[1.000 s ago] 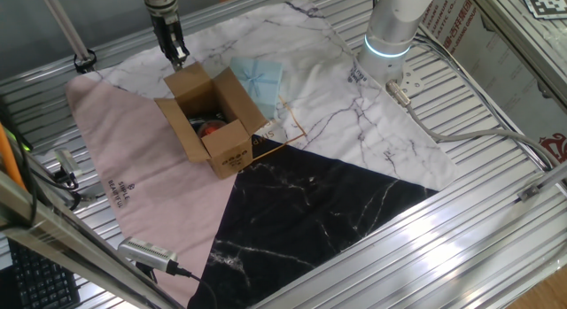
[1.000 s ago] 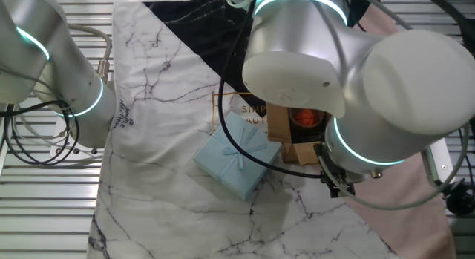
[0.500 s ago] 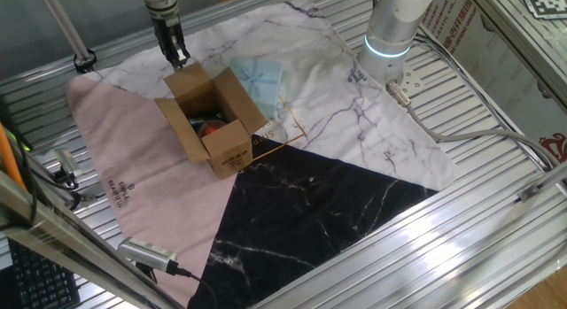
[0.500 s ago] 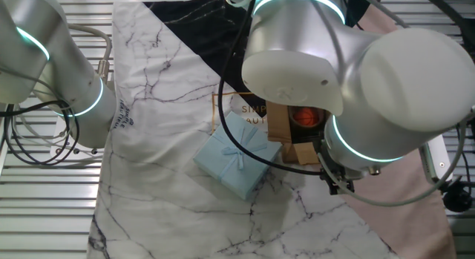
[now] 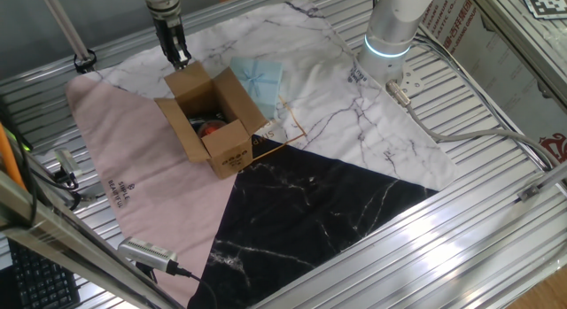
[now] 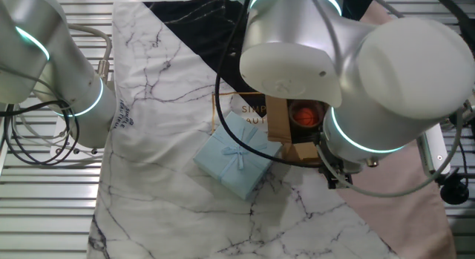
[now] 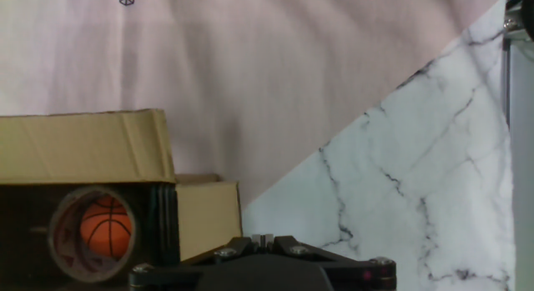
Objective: Cover the box
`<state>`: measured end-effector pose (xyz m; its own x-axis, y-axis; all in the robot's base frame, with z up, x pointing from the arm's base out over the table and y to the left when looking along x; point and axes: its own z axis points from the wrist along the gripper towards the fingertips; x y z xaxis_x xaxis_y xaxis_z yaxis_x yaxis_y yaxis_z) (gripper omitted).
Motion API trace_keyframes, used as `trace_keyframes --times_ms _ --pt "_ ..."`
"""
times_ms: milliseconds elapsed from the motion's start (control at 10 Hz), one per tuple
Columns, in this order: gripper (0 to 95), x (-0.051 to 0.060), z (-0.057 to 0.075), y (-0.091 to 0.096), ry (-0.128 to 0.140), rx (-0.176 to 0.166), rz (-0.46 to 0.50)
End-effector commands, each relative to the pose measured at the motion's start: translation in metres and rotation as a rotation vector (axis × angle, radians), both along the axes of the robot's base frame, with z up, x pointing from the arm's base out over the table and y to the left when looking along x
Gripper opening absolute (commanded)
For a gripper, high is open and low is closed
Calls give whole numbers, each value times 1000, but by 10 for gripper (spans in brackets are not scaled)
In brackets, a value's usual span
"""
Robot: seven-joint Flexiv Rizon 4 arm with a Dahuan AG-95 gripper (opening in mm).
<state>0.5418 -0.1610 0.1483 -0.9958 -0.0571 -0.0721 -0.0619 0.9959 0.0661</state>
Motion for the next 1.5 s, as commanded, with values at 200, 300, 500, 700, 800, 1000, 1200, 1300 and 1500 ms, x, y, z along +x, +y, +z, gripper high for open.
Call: trace_keyframes --times_ms 200,300,500,700,800,1000,1200,1300,1500 --pt "0 2 4 5 10 -5 -4" --pt "0 2 6 7 10 -4 -7" --pt "0 2 8 11 10 -5 -13" --pt "0 2 12 15 12 -10 -20" --pt "0 2 13 17 13 -9 -24" --pt "0 0 17 21 13 -13 -31" --pt "0 -1 20 26 13 -14 -38" --pt "0 -2 22 28 13 -13 -40" --pt "0 -3 24 31 13 -14 -46"
